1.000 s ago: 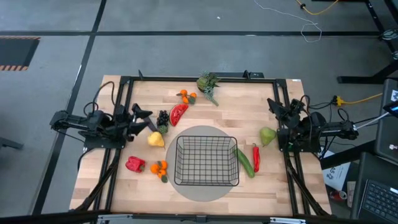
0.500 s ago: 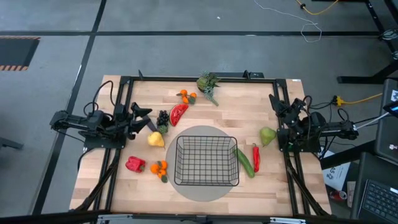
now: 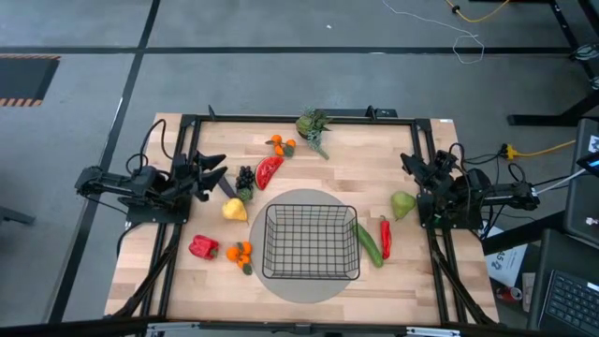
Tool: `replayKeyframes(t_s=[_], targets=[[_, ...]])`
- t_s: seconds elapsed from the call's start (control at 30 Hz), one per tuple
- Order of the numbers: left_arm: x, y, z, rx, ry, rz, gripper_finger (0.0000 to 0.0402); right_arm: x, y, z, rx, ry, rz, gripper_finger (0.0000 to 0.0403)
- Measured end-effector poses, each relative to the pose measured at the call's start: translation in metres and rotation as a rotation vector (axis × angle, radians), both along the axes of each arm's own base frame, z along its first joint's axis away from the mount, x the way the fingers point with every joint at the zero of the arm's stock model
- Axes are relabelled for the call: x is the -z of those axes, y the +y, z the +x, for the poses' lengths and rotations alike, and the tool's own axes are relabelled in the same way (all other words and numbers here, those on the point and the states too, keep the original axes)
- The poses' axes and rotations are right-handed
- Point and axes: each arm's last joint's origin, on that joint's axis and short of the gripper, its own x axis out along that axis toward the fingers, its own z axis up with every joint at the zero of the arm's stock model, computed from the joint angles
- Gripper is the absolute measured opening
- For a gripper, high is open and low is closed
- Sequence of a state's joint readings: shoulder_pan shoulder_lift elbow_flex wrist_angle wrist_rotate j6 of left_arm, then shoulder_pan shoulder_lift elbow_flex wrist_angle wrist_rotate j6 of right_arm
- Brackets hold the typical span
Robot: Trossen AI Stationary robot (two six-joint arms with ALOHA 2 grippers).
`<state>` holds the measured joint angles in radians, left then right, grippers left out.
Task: Build produce basket
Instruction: Put the black grapes into the black wire basket
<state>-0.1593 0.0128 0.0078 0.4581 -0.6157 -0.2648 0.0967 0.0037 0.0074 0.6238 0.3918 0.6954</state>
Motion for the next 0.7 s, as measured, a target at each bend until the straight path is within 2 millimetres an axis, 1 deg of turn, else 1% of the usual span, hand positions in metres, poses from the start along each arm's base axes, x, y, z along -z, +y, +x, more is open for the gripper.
replayKeyframes(t_s=[0.1, 0.23, 0.33, 0.47, 0.57, 0.63, 0.7], targets=[[0.000, 0.000, 0.000, 0.031, -0.038, -0.062, 0.0270, 0.000, 0.001, 0.000, -0.020, -0.003, -0.021, 0.0134], [0.000, 0.000, 0.000, 0.064, -0.070, -0.117, 0.0270, 0.000, 0.001, 0.000, 0.038, 0.025, -0.092, 0.0134], [-0.001, -0.002, 0.000, 0.119, -0.085, -0.120, 0.0270, -0.001, 0.000, -0.001, 0.061, 0.025, -0.102, 0.0134], [-0.003, -0.002, 0.000, 0.154, -0.120, -0.130, 0.0270, -0.001, 0.000, -0.001, 0.034, 0.011, -0.087, 0.0134], [-0.012, -0.003, -0.003, 0.204, -0.186, -0.141, 0.0270, -0.006, 0.001, -0.002, 0.005, -0.012, -0.082, 0.0134], [-0.023, -0.004, -0.005, 0.238, -0.203, -0.101, 0.0270, -0.017, 0.001, -0.006, 0.002, -0.042, -0.123, 0.0134], [-0.035, -0.004, -0.004, 0.233, -0.193, -0.072, 0.0270, -0.030, 0.001, -0.012, 0.036, -0.065, -0.169, 0.0134]])
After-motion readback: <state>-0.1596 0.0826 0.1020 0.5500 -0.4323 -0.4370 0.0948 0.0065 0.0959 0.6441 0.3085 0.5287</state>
